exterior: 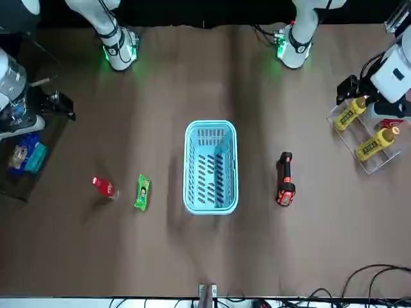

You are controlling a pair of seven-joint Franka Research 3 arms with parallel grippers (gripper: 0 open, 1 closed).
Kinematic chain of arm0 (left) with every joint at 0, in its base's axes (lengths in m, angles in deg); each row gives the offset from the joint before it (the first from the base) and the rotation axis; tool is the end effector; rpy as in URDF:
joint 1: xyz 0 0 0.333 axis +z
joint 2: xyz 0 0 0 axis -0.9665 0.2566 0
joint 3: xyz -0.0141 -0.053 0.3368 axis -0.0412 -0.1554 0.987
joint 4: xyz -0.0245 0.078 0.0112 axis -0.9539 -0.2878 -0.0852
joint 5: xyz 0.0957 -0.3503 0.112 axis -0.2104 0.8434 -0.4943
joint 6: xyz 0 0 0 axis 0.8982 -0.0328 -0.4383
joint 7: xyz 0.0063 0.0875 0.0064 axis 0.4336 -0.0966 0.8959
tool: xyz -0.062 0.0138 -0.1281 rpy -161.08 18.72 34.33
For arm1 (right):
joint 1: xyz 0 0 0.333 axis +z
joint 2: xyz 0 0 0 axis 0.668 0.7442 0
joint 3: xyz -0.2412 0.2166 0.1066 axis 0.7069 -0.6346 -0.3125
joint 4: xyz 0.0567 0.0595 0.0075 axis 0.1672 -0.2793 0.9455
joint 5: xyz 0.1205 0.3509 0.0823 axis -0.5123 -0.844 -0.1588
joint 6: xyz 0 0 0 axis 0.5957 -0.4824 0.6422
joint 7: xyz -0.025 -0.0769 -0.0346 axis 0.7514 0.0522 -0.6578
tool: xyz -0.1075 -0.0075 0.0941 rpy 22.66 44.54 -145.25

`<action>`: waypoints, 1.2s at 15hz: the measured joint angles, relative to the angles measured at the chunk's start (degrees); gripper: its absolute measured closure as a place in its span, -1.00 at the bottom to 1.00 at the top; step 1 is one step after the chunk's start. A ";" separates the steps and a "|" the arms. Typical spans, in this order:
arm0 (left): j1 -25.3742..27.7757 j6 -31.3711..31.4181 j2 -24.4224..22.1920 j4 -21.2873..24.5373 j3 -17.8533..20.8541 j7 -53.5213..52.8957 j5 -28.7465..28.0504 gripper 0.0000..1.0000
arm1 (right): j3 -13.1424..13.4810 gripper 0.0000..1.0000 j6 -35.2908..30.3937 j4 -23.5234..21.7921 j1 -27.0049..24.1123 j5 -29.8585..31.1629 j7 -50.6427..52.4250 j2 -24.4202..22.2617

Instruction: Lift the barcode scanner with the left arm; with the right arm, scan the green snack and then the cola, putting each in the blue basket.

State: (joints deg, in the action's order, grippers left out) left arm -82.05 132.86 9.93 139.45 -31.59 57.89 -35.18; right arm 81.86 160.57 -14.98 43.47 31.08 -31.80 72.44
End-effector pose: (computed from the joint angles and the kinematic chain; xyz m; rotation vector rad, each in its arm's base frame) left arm 0.5205 -0.0615 0.6178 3.1302 -0.1191 -0.1894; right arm 0.5389 0.0435 0.5903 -3.1008 -0.2564 0.0871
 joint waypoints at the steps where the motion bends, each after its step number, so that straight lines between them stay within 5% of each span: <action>1: 0.01 0.00 0.00 0.00 0.00 0.00 0.00 -0.99 | -0.16 -1.00 -0.01 -0.15 0.03 -0.02 0.00 -0.08; 9: 0.07 0.47 1.69 0.20 0.04 -0.55 -0.06 -0.99 | -0.45 -1.00 0.23 -0.38 0.21 -0.39 0.03 -0.09; 18: -0.72 15.00 15.78 3.21 -0.02 -1.14 -0.08 -0.99 | -0.71 -1.00 1.25 -1.88 3.00 -0.49 0.03 4.32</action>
State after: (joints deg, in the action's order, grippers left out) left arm -82.77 147.86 25.70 142.66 -31.61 56.75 -35.26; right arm 81.15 161.82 -16.86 46.46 30.58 -31.76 76.76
